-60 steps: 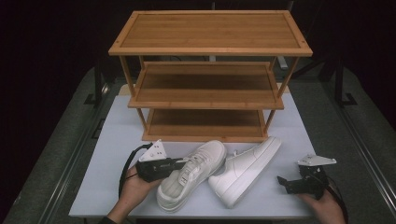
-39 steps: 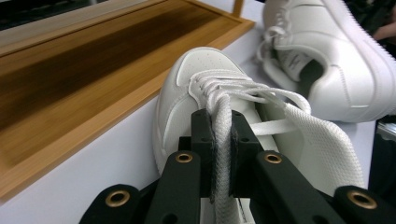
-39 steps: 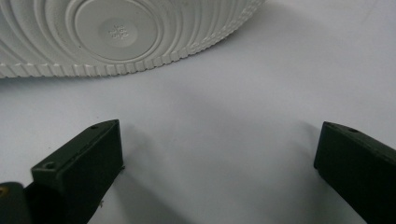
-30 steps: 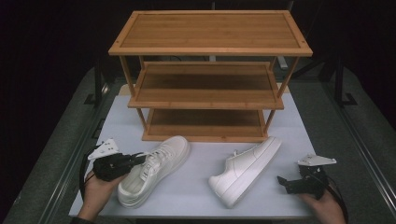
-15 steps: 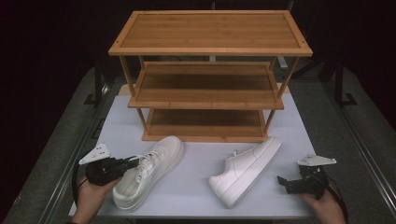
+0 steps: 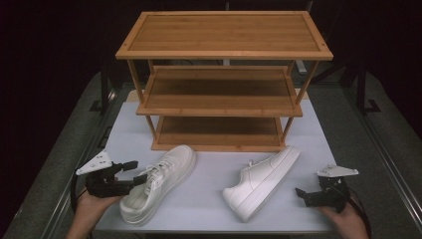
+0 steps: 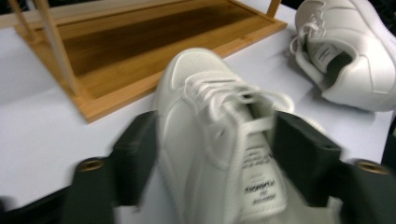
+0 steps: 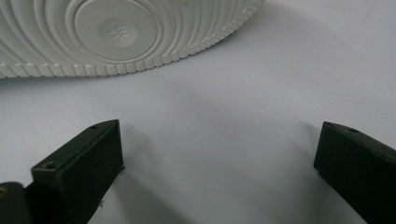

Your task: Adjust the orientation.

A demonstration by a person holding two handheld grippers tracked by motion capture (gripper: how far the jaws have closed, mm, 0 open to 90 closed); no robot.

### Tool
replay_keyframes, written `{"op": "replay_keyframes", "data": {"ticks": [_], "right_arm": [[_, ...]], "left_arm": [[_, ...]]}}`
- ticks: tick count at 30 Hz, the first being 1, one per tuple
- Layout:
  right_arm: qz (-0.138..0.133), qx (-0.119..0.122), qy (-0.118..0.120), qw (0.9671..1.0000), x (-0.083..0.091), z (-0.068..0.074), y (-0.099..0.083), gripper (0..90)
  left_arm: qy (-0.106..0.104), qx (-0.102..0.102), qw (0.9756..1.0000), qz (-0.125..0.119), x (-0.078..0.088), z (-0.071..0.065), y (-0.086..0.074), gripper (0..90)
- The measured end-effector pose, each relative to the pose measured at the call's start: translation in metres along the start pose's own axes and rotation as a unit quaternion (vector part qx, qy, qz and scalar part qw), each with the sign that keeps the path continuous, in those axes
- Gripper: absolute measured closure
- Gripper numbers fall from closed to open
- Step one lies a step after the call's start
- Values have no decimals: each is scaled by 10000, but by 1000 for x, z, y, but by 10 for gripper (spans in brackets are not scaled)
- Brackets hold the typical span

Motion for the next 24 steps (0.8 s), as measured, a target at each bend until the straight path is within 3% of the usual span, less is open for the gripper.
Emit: {"op": "replay_keyframes", "data": {"ticks": [3, 6, 7, 8, 13, 19, 24], "right_arm": [[6, -2, -3, 10000, 0, 0, 0, 7], [12, -3, -5, 10000, 0, 0, 0, 6], [20, -5, -10, 10000, 0, 0, 0, 6], [20, -5, -10, 10000, 0, 0, 0, 6], [17, -9, -15, 10000, 0, 0, 0, 6], [21, -4, -20, 10000, 0, 0, 0, 6], [14, -4, -16, 10000, 0, 0, 0, 6]], "left_arm": [[274, 112, 9995, 113, 10, 16, -12, 168], [380, 232, 9989, 113, 15, 24, -19, 107], [559, 330, 9976, 229, 18, 32, -27, 32], [559, 330, 9976, 229, 18, 32, -27, 9], [876, 518, 9935, 518, 21, 54, -56, 9], [1024, 454, 9887, 1000, 6, 60, -80, 0], [934, 328, 9867, 1292, -6, 56, -89, 0]]}}
Point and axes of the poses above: each handheld gripper's, and its own axes: x roughly backward along the jaws, y roughly out of its top, z roughly to its left, the point moved 7 cm from there along -x, roughly forward along the jaws, and after that the axes turned 13 degrees about -x, right-handed, at the moved point
